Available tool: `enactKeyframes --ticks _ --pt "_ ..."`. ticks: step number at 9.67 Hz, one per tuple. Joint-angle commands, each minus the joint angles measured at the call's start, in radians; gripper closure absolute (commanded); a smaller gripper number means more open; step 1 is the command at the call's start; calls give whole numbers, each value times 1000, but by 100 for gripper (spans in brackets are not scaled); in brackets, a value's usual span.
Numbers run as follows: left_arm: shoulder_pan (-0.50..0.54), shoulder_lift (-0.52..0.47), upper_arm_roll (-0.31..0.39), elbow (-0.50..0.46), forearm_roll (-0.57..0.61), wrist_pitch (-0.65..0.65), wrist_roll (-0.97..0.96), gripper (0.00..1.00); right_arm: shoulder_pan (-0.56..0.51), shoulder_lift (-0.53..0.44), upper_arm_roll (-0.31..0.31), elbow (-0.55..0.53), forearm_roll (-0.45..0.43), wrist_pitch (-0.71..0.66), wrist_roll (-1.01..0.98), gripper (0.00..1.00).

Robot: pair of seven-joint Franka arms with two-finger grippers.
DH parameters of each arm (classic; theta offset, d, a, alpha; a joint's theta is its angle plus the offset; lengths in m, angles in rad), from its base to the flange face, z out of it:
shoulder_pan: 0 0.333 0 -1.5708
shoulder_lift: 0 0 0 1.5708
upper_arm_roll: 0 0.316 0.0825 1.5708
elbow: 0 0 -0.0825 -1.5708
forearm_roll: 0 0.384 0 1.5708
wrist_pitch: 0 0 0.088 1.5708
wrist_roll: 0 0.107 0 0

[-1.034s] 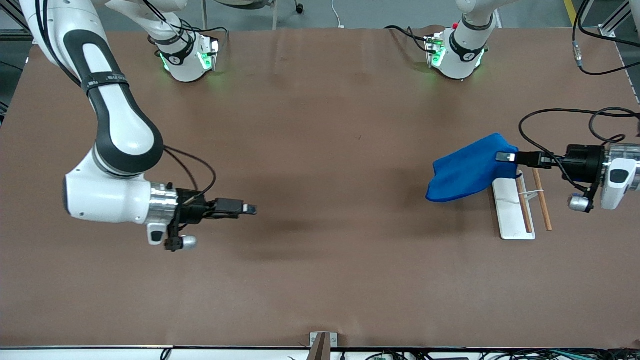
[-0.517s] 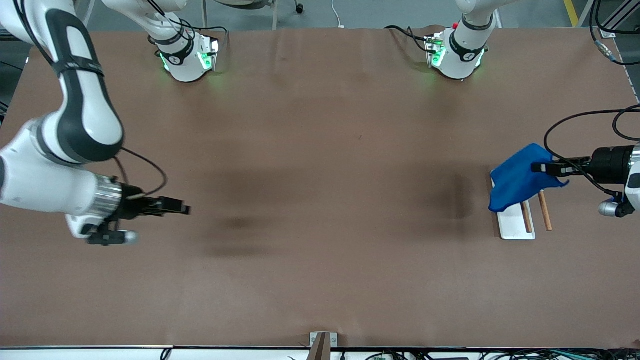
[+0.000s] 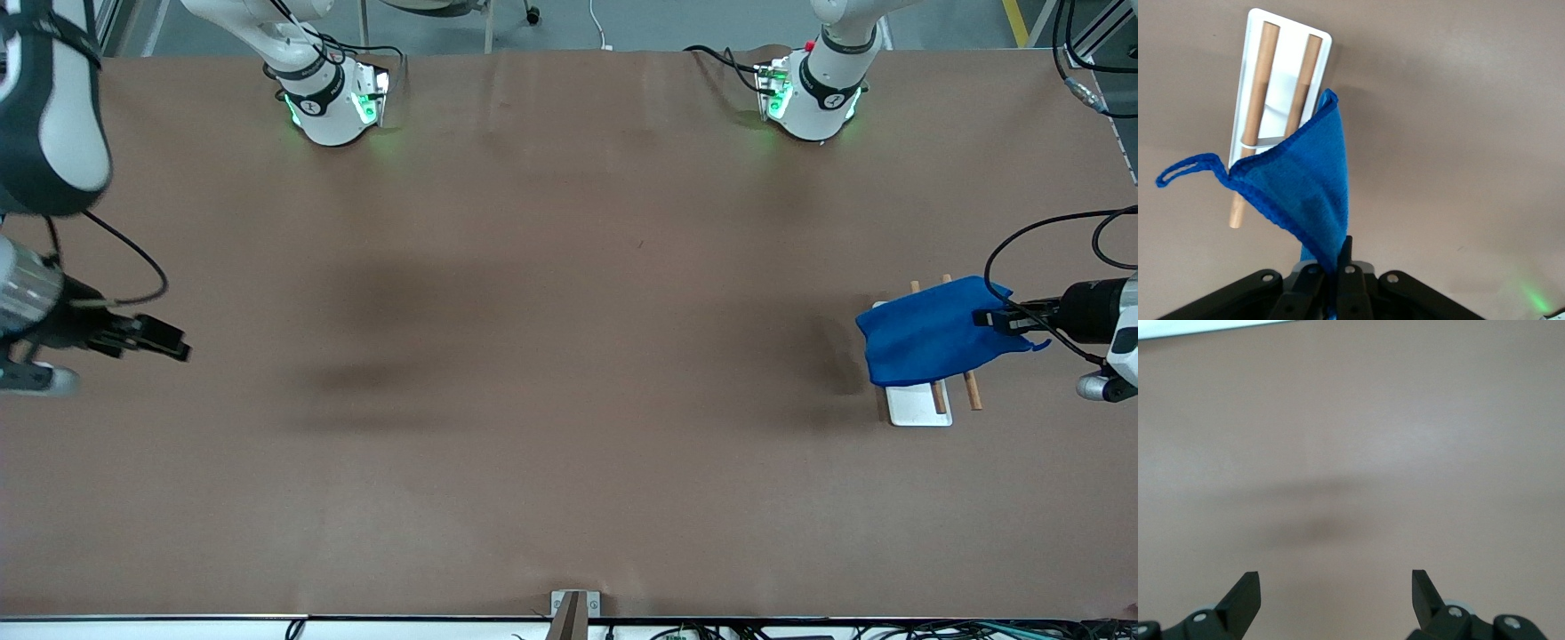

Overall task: Right arm passes towel to left arm to hang
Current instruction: 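Lower the towel over the wooden dowels while the right gripper retracts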

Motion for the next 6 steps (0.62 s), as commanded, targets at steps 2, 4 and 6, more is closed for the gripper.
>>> enactKeyframes --ticks 2,4,6 --pt "58 34 -3 -2 74 16 4 100 -1 -74 -103 96 -51 -117 -81 0" --pt "110 69 -4 -2 91 16 15 99 1 -90 -103 164 -62 -280 -89 0" --pt "151 100 -4 -2 91 33 108 99 1 -116 -103 189 -56 -342 -83 0"
